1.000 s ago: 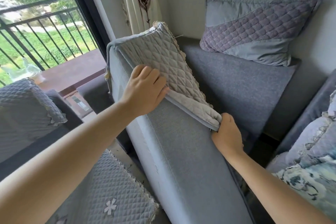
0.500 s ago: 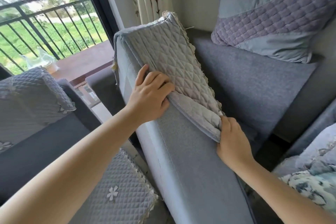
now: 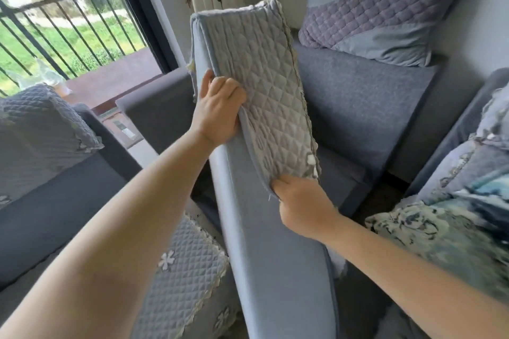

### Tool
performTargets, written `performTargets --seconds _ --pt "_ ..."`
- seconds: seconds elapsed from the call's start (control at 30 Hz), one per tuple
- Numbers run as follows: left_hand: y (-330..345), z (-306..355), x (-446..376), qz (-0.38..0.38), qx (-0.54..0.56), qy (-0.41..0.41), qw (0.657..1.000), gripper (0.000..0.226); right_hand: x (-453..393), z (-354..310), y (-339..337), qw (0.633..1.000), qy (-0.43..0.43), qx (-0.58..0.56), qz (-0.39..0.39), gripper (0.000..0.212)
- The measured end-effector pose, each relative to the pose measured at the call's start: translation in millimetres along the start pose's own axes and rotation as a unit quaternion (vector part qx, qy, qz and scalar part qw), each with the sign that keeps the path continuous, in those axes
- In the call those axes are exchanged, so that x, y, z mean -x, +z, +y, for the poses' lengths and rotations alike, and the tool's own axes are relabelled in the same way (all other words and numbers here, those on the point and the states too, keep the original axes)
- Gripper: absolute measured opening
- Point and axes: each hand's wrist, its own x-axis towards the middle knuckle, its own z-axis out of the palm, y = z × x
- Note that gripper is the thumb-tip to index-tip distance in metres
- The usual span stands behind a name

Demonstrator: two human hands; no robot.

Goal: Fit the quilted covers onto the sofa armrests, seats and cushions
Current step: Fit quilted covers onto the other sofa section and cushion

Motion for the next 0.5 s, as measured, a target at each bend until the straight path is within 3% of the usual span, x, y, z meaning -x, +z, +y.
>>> performTargets --seconds 0.1,0.13,0.23,0.3,0.37,0.43,0.5 --pt "-3.4 10.1 3.4 -0.06 0.055 -0.074 0.994 0.012 -8.4 -4.4 7.1 0.997 0.075 -0.01 -0.007 0.02" --pt "-6.5 14.5 8.1 -0.068 0.08 -0.095 0.99 0.018 -10.4 -0.8 11.1 0.991 0.103 -0.075 -0.031 0.021" --pt "-14.2 13.8 27.8 -0.068 0.172 -0.164 0.969 0.032 -14.6 7.0 12.3 0.926 0.211 -0.311 -0.033 0.036" --pt "-29.4 16.3 47.1 -0.105 0.24 -0.313 0.913 0.04 -23.6 10.8 13.1 0.879 0.251 -0.405 -0.011 0.024" --pt "-41.2 20.6 74.1 -0.172 0.271 -0.395 0.861 0.033 -37.1 10.0 10.2 0.88 0.251 -0.401 -0.03 0.023" --pt "-50.2 25.2 97.9 -0.228 0.268 -0.397 0.848 0.023 -56.1 5.5 4.5 0.89 0.233 -0.386 -0.065 0.031" --pt "-58.8 21.3 111.1 -0.231 0.287 -0.415 0.832 0.018 -76.0 -0.2 3.1 0.881 0.222 -0.405 -0.098 0.027"
